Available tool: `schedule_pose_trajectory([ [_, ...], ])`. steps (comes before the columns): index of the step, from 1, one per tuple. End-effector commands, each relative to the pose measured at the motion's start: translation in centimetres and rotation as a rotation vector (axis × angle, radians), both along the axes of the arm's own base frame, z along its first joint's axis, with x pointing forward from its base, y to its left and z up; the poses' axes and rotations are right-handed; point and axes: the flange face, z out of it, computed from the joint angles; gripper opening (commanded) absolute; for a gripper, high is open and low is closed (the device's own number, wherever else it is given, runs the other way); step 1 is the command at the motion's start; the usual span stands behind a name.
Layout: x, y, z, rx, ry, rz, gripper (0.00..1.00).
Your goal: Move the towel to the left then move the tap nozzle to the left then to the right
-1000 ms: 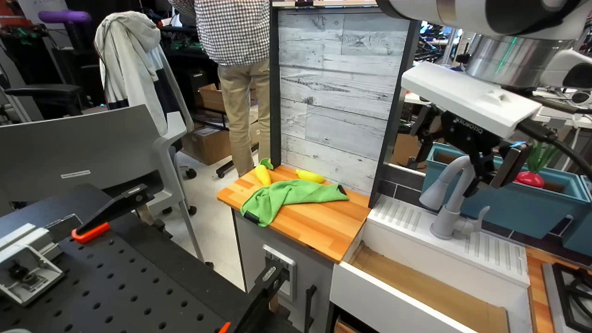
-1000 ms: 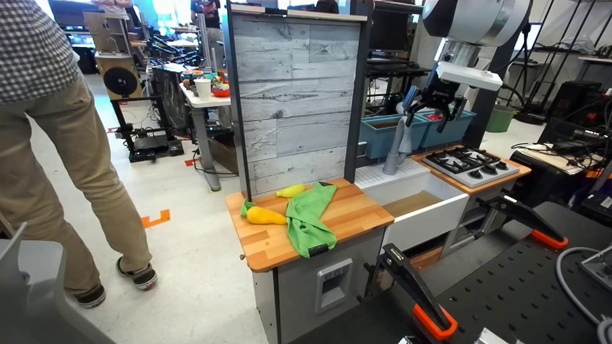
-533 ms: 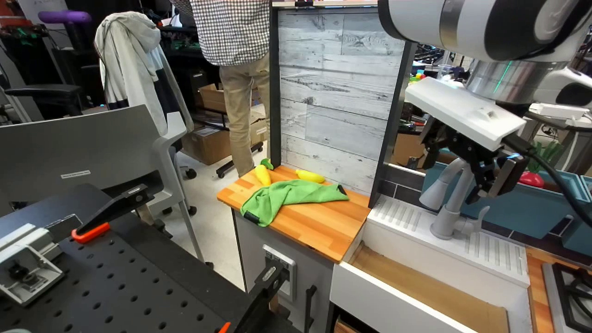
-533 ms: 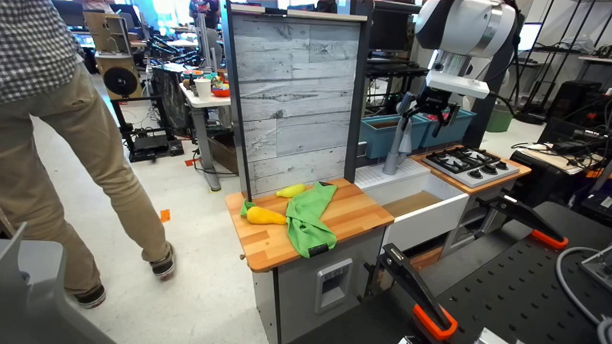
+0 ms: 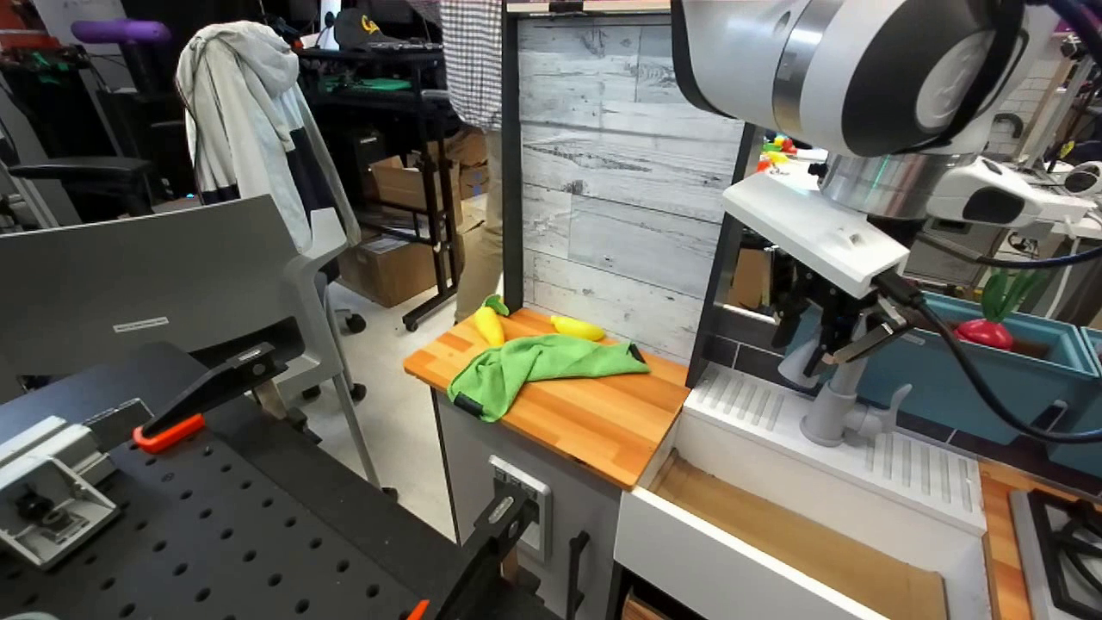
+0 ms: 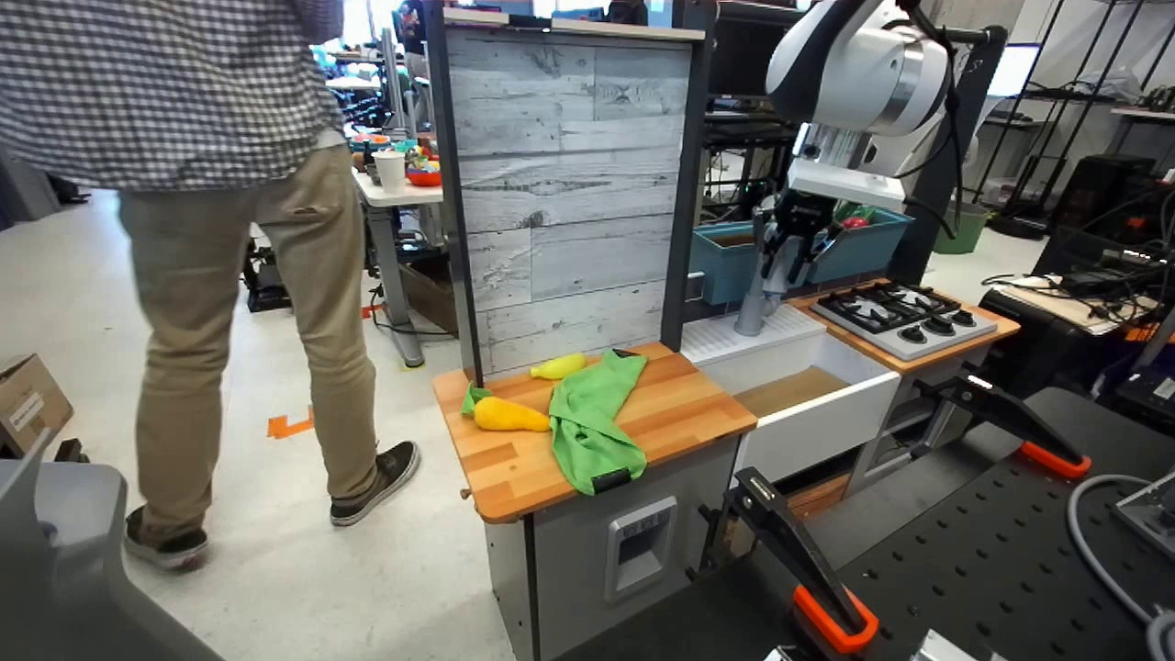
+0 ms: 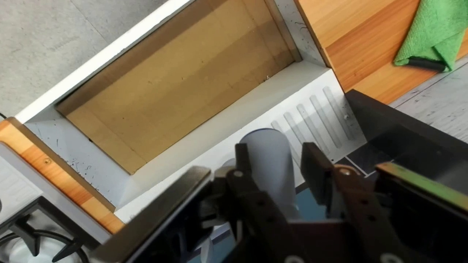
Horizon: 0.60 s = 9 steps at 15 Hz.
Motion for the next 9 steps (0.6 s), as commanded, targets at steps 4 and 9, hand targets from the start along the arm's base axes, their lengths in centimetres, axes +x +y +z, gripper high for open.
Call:
schedule_pose_trajectory([
  [4,1.0,-0.8,0.0,-0.011,0.039,-0.001,0.08],
  [9,1.9,0.1,0.0,0.012,0.047,-0.012,0.08],
])
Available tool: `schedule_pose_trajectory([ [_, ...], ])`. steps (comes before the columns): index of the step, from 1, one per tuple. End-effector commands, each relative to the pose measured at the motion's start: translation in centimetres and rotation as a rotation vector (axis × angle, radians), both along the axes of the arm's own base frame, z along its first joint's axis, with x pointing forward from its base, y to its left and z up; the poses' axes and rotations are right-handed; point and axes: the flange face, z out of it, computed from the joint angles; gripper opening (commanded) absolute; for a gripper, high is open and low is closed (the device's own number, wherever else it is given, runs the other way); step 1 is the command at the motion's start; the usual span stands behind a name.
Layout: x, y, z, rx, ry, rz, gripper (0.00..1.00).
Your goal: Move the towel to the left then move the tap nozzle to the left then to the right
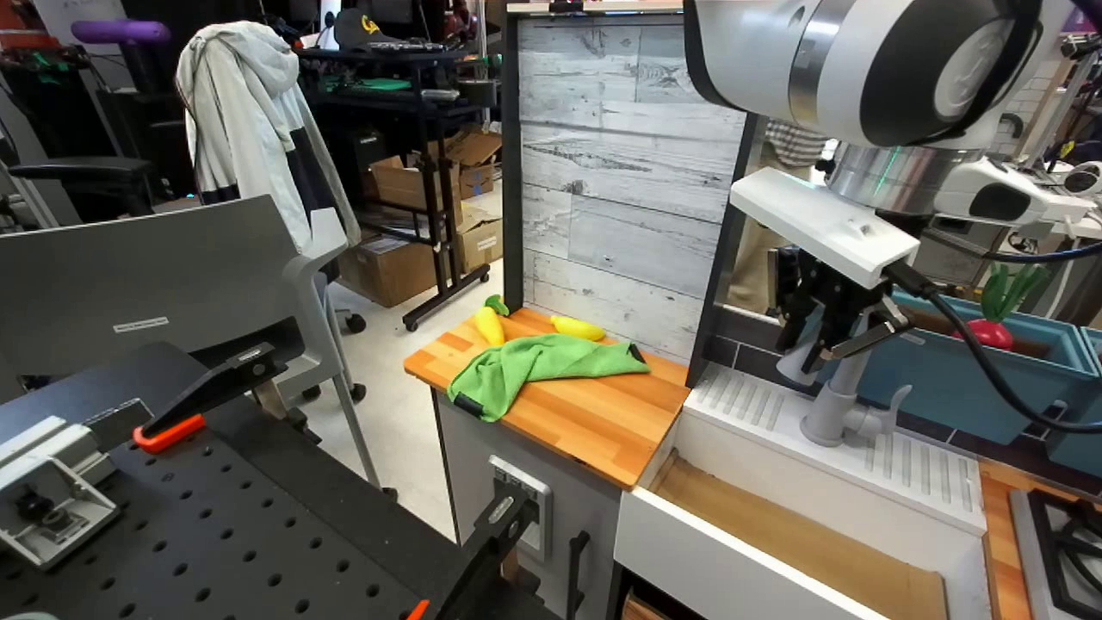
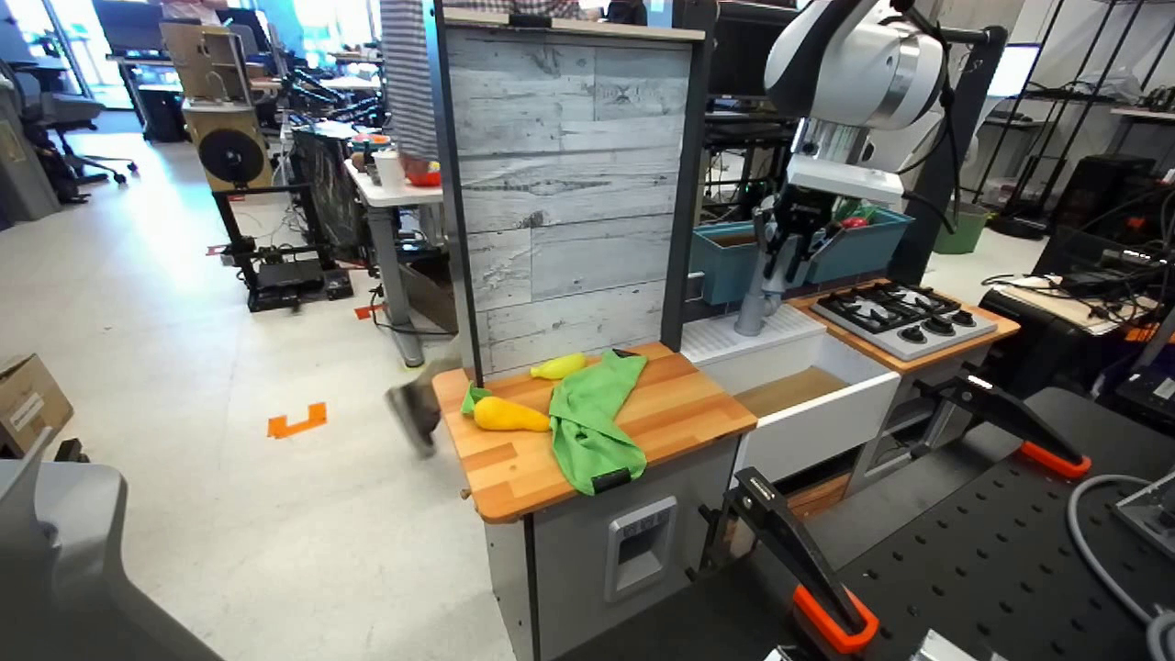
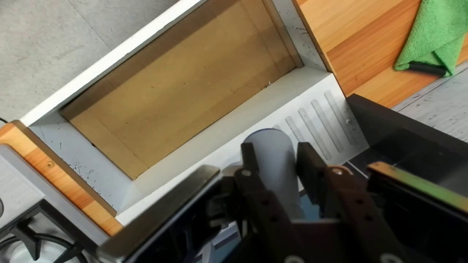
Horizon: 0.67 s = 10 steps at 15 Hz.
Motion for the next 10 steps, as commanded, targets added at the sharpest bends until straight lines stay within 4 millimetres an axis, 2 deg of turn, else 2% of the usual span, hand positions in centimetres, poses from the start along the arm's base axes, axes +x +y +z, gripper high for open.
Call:
schedule_pose_trajectory([
  [1,1.5,0.8,-0.1,0.003,0.008,-0.019,0.08],
  [10,4.8,3.8,0.7,0.055,-0.032,-0.092,0.08],
])
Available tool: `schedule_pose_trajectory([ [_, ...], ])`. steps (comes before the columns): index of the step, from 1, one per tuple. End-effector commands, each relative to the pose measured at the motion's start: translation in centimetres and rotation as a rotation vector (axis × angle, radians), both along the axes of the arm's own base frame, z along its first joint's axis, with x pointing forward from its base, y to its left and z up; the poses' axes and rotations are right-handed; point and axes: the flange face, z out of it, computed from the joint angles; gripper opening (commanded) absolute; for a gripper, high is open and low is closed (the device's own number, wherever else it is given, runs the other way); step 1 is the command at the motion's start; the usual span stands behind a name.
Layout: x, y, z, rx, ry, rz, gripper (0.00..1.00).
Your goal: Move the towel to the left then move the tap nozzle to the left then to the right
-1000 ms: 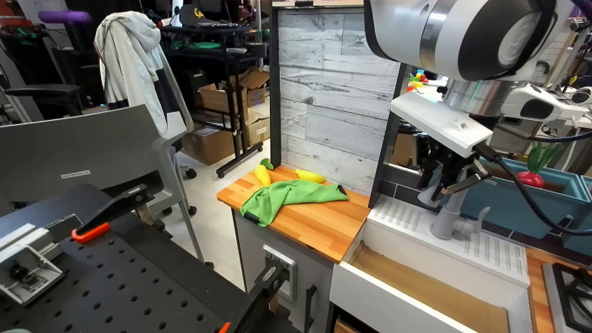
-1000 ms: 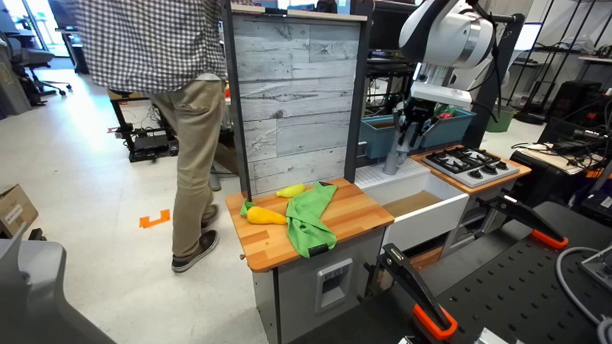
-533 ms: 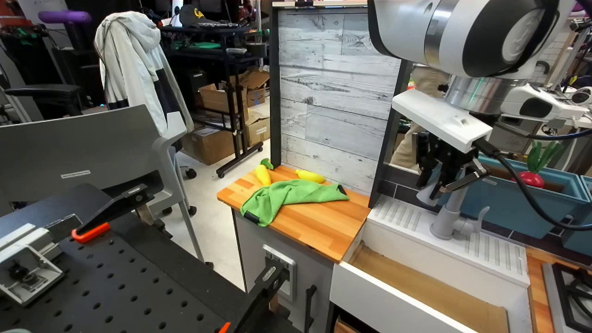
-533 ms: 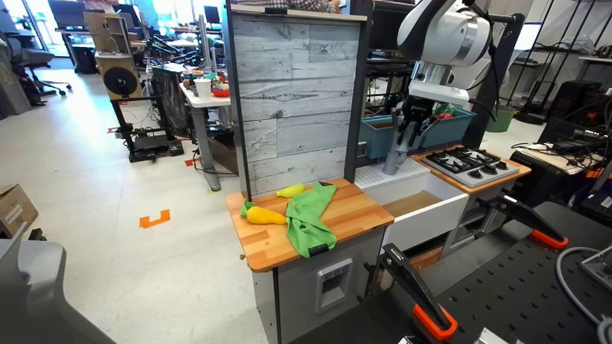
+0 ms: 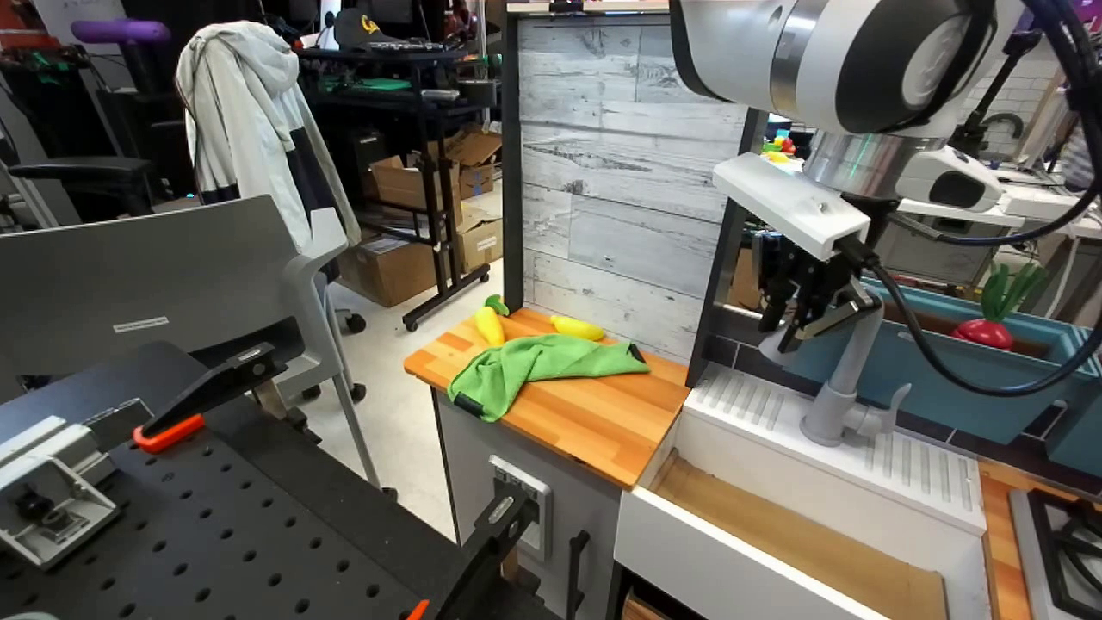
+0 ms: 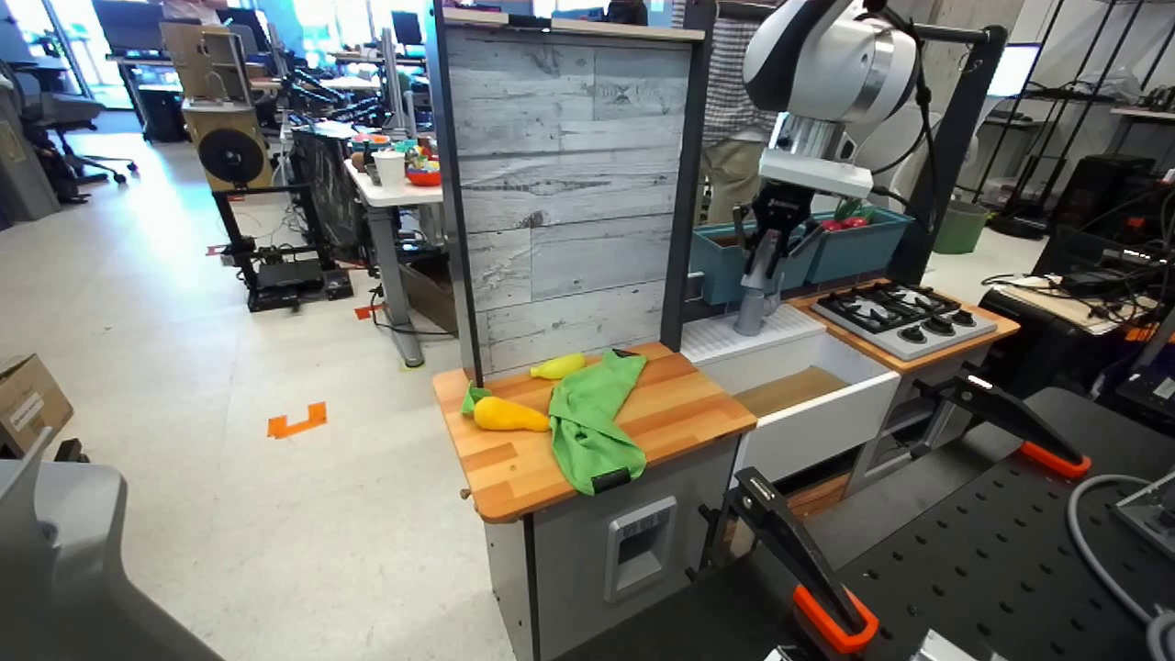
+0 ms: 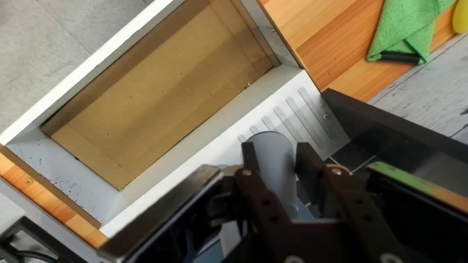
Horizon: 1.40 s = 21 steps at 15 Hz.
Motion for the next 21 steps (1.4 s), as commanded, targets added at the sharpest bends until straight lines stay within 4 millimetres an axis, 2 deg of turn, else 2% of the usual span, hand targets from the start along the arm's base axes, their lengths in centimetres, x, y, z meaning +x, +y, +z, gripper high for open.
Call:
schedule_pose_trajectory([
  [1,3.3,2.1,1.0,0.046,-0.061,-0.025,0.08],
  [5,5.1,3.1,2.2,0.078,-0.096,-0.039,0.08],
  [11,5.8,2.1,2.4,0.089,-0.099,-0.053,0.08],
  [12,5.9,1.9,2.4,0.085,-0.099,-0.055,0.15],
  [13,5.9,1.8,2.3,0.076,-0.096,-0.051,0.55],
  [14,5.9,1.8,2.2,0.07,-0.099,-0.049,0.51],
  [15,5.7,1.7,2.1,0.066,-0.099,-0.044,0.51],
  [21,4.9,2.1,2.9,0.06,-0.109,-0.011,0.93],
])
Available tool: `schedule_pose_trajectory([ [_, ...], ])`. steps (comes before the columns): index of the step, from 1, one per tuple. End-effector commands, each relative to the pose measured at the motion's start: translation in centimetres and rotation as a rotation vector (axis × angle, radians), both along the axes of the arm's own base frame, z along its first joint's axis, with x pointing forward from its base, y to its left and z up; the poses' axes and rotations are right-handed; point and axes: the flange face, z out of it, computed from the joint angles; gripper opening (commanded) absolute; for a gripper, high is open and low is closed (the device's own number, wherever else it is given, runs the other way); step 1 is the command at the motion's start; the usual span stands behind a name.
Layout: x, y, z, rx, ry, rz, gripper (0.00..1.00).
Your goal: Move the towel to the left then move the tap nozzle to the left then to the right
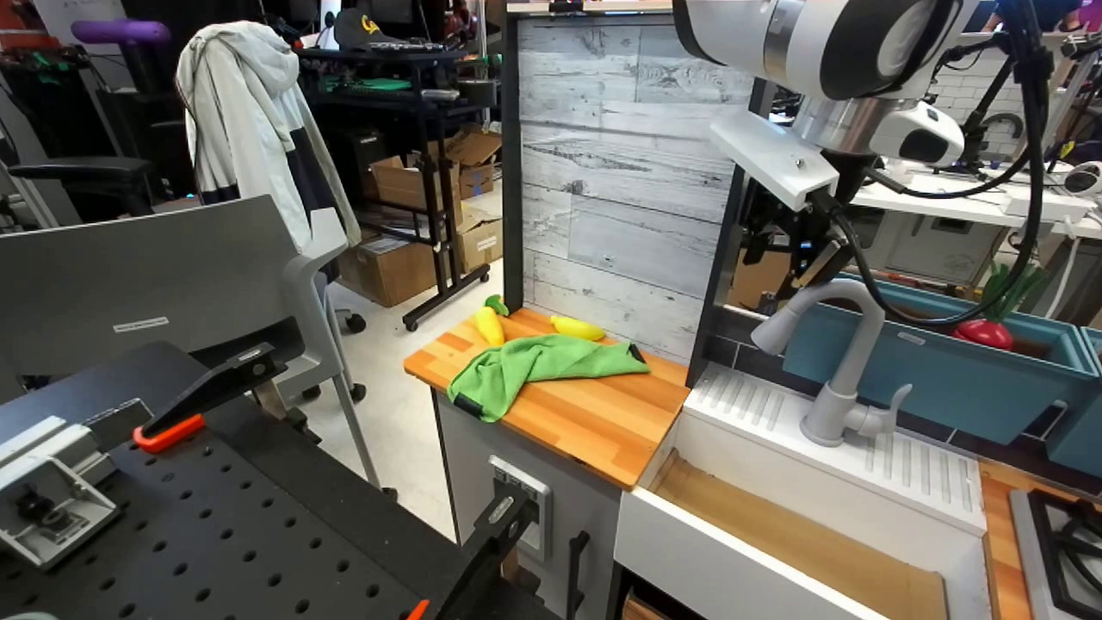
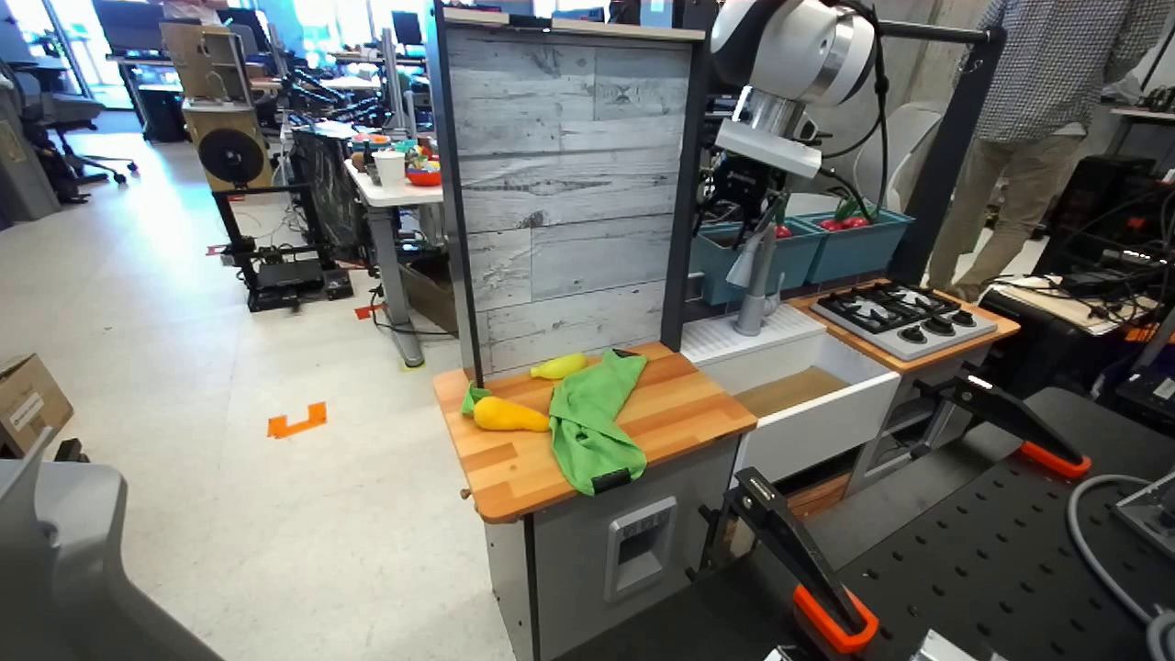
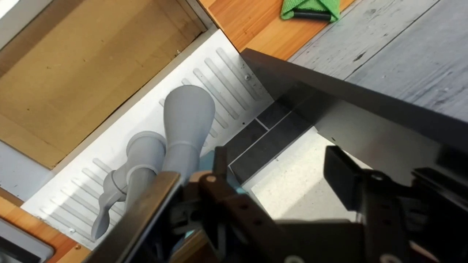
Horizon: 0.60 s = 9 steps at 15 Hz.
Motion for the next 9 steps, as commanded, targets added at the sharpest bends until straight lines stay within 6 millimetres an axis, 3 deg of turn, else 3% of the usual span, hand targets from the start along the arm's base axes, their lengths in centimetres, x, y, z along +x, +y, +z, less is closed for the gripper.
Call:
schedule_pose_trajectory([
  [1,-0.9,-0.5,0.5,-0.001,-0.012,0.023,0.99],
  [9,-3.8,-1.4,2.1,-0.045,-0.076,0.056,1.0],
])
